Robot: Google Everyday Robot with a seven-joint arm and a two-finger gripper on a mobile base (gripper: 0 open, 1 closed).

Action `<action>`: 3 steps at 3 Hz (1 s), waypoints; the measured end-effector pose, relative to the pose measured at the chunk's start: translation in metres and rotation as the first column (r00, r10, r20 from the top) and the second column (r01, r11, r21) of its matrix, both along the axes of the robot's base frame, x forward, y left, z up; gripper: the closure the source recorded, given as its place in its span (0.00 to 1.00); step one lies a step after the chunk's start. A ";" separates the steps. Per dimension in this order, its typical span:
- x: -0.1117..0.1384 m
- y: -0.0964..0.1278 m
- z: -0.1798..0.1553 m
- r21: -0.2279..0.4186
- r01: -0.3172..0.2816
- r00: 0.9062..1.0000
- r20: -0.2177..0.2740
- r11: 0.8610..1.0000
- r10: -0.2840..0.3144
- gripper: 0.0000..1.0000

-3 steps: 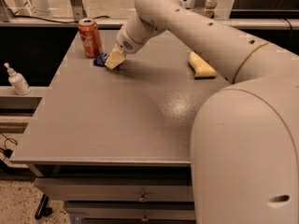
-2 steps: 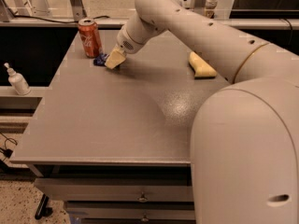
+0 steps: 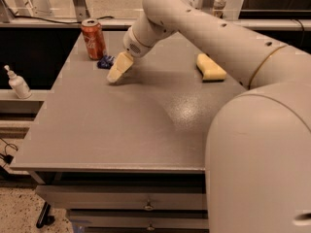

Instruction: Move rxbar blueberry near coke can

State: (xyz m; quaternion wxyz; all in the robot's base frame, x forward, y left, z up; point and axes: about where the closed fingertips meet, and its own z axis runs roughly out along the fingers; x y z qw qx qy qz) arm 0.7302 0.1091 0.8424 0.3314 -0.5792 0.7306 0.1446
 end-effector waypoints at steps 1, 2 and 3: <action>-0.024 -0.010 0.015 0.017 -0.009 1.000 -0.002 1.000 0.010 0.00; -0.050 -0.031 0.038 0.030 -0.018 1.000 0.003 0.999 0.018 0.00; -0.072 -0.063 0.061 0.060 -0.041 0.999 0.018 0.997 0.040 0.00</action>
Offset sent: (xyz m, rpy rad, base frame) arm -0.0800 -0.0645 0.0710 0.0475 -0.0155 0.0169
